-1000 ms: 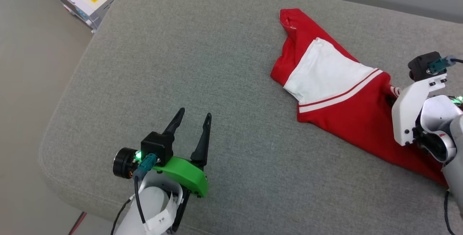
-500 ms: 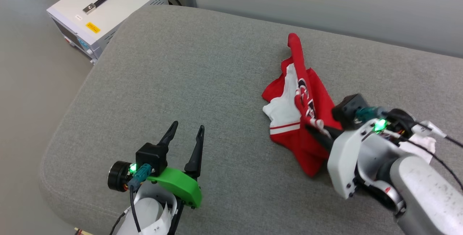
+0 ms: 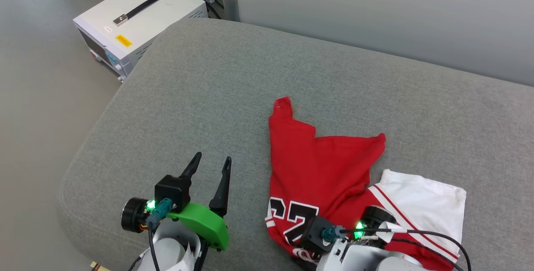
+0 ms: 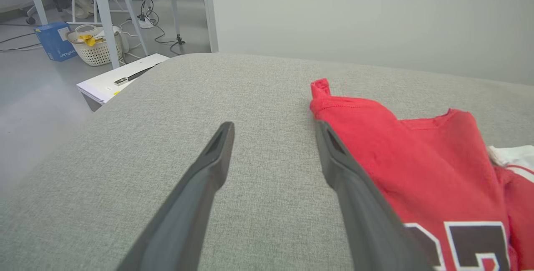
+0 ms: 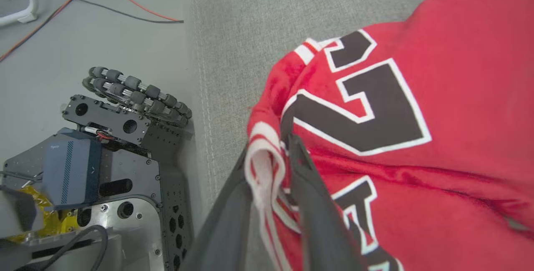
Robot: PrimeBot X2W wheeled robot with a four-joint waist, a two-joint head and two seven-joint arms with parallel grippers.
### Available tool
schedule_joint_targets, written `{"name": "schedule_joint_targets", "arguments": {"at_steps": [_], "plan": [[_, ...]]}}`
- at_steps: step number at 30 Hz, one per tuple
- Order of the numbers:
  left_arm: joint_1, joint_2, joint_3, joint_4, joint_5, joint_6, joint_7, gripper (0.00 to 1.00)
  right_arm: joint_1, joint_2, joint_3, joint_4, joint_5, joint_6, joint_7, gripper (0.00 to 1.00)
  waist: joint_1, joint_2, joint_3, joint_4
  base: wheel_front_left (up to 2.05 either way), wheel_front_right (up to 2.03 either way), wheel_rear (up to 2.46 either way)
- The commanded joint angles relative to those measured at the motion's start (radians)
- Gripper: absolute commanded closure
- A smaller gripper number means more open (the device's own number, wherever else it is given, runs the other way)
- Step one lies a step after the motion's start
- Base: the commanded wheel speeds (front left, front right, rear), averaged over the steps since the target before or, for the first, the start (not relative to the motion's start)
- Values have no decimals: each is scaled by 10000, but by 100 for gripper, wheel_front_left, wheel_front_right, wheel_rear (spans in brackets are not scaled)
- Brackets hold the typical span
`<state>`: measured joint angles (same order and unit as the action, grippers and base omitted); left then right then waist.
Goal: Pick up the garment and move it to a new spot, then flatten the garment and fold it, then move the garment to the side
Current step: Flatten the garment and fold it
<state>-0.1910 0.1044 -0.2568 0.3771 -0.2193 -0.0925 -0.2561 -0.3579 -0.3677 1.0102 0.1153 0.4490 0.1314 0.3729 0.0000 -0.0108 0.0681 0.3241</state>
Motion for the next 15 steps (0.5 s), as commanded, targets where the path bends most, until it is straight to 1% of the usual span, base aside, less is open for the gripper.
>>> {"name": "schedule_joint_targets", "arguments": {"at_steps": [1, 4, 6, 8, 12, 15], "plan": [[111, 48, -21, 28, 48, -43, -57, 0, -220, -1, 72, 177, 149, -7, -158, 0, 0, 108, -69, 25, 0, 0, 0], [164, 99, 21, 21, 29, -4, -57, 0, -306, -19, -303, 377, 433, -7, -513, 0, 0, 108, -146, -61, 0, 0, 0], [208, 146, 61, -8, 15, 28, -57, 0, -365, -110, -758, 393, 528, -7, -738, 0, 0, 108, -171, -174, 0, 0, 0], [241, 174, 68, -32, 10, 42, -57, 0, -339, -189, -1430, 363, 651, -7, -962, 0, 0, 108, -225, -305, 0, 0, 0], [288, 189, 59, -159, 4, 53, -57, 0, -144, -327, -3130, 205, 565, -7, -1488, 0, 0, 108, -330, -566, 0, 0, 0], [341, 159, 130, -400, -52, 73, -57, 0, 225, -281, -4836, 86, 311, -7, -2030, 0, 0, 108, -408, -788, 0, 0, 0]]}}
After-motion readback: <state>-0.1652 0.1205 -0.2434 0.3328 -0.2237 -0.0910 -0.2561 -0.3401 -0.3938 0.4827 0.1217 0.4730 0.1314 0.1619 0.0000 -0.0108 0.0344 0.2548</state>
